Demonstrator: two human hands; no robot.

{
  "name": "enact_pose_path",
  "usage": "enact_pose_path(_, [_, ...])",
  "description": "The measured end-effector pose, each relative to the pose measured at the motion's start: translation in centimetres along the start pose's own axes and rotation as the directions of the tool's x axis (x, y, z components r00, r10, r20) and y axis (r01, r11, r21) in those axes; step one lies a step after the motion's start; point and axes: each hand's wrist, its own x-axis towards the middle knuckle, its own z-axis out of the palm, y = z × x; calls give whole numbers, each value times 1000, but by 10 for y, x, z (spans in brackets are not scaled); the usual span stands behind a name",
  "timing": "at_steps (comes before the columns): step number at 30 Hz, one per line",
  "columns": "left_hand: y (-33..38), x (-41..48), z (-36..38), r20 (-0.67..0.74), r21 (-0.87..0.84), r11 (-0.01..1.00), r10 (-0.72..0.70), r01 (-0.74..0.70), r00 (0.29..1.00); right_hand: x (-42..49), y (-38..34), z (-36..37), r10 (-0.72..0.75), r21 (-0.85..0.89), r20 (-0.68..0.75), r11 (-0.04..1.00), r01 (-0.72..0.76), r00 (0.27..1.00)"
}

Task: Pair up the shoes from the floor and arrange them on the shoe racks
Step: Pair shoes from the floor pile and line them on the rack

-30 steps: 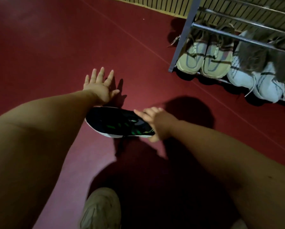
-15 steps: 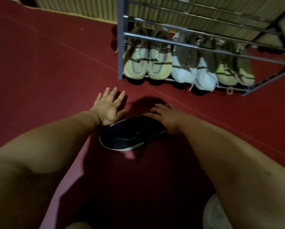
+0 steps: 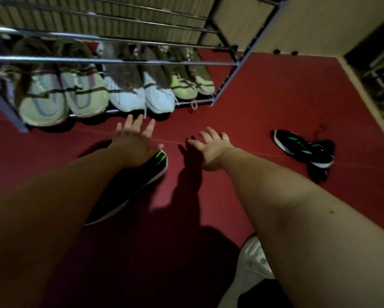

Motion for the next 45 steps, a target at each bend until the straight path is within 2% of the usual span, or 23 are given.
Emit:
enact_pose_path(3, [26, 10, -4, 10, -2, 1000, 2, -2, 1000, -12, 27, 5, 46, 14, 76, 999, -47, 996])
enact_pose_path(10, [76, 32, 1, 8, 52, 997, 50, -50, 999, -17, 98, 27, 141, 50, 112, 988, -147, 984])
enact_pose_path(14, [110, 49, 7, -31, 50, 999, 20, -18, 999, -18, 153, 35, 190, 47, 112, 979, -196, 975])
enact_pose_path(17, [144, 60, 13, 15, 118, 992, 32, -34, 999, -15, 195, 48, 242, 123, 71, 961, -249, 968])
enact_pose_path(24, [242, 111, 26, 70, 121, 993, -16, 7, 997, 16, 275, 111, 318, 353, 59, 880, -318, 946])
enact_pose_path(30, [304, 156, 40, 122, 167, 985, 15, -36, 992, 43, 336, 143, 393, 399, 92, 828, -395, 915])
enact_pose_path(36, [337, 194, 55, 170, 277, 959, 8, -55, 985, 81, 383, 157, 399, 393, 120, 822, -412, 909])
enact_pose_path(41, [341, 210, 61, 221, 302, 951, -6, -63, 975, 97, 408, 178, 438, 401, 206, 778, -484, 875])
enact_pose_path(45, [338, 212, 70, 282, 341, 937, -31, -70, 959, 105, 408, 201, 401, 426, 212, 783, -454, 891])
